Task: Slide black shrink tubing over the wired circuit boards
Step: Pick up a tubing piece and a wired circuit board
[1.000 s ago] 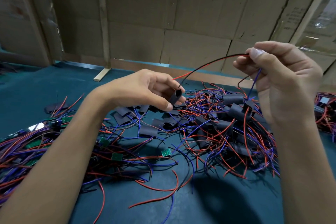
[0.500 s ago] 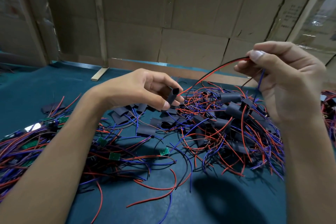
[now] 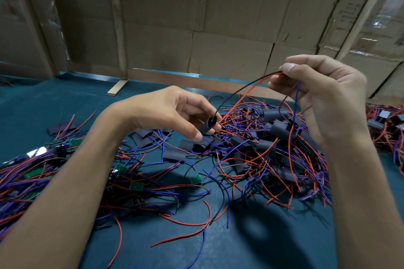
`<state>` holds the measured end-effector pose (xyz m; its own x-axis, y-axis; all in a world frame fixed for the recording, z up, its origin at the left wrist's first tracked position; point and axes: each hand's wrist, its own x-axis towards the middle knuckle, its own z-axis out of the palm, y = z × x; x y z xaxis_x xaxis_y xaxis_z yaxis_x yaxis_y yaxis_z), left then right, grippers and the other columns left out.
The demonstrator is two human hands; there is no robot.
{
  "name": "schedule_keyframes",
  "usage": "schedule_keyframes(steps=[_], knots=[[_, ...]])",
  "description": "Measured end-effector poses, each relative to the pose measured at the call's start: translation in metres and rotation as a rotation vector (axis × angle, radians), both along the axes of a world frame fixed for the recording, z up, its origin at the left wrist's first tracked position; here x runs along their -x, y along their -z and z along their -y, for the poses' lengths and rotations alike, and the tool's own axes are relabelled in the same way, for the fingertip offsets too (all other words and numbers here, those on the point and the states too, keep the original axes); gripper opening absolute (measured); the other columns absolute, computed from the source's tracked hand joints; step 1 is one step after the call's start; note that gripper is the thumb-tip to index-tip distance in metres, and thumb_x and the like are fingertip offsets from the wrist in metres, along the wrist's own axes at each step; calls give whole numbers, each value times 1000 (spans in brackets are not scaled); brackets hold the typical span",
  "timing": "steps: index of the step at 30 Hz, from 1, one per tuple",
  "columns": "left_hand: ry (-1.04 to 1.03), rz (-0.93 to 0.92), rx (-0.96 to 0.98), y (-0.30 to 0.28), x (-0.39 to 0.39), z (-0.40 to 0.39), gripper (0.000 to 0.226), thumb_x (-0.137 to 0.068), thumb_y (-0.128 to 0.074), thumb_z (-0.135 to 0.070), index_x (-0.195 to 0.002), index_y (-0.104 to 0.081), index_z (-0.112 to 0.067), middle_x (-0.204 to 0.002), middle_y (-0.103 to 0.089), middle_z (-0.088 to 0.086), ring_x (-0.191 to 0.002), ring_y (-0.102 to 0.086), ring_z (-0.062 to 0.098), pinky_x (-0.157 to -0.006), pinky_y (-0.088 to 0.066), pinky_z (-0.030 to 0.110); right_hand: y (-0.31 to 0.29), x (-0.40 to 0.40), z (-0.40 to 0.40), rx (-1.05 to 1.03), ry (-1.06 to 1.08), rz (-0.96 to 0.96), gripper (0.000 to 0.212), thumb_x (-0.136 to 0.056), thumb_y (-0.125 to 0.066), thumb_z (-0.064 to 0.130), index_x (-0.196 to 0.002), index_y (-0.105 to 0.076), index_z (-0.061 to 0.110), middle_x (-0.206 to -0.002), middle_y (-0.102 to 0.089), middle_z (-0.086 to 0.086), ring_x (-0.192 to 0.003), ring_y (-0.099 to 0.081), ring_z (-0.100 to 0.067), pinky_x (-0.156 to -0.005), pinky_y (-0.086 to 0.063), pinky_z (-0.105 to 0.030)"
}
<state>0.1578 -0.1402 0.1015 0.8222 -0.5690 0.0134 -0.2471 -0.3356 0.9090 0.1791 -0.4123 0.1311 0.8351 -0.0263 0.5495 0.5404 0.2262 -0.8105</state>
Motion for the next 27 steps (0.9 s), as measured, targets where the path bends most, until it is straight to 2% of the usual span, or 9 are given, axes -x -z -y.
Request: schedule_keyframes(steps=[9,15,24,27], knots=[[4,-20,-7,3,-2,-2,47,-83,-71,14,-125,-61,-5,-120,-73,10,-117,-67,24,-87,-53,21,-4,1,4,-56,-29,2,8,-87,-67,-7,-88,-71,0,-72,-69,-11,-68,-70,-30,-76,-58,-42],[-6,-43,-8,5,-3,-1,51,-76,-74,1,-125,-59,-4,-122,-72,10,-119,-66,28,-90,-54,26,-6,4,5,-71,-53,-2,9,-88,-64,-8,-88,-69,0,-73,-69,-11,-68,-69,-28,-76,-58,-41],[27,-24,-23,4,-2,-1,45,-84,-70,10,-126,-62,-7,-123,-71,11,-119,-66,27,-89,-56,28,-6,5,4,-2,-75,-15,10,-87,-65,-6,-87,-71,2,-71,-70,-11,-68,-71,-30,-74,-59,-40],[42,-38,-2,4,-1,-2,46,-85,-69,11,-127,-61,-4,-125,-70,13,-120,-65,27,-94,-56,32,-5,5,4,7,-67,-21,12,-87,-66,-7,-85,-72,3,-69,-67,-12,-66,-70,-30,-73,-59,-40]])
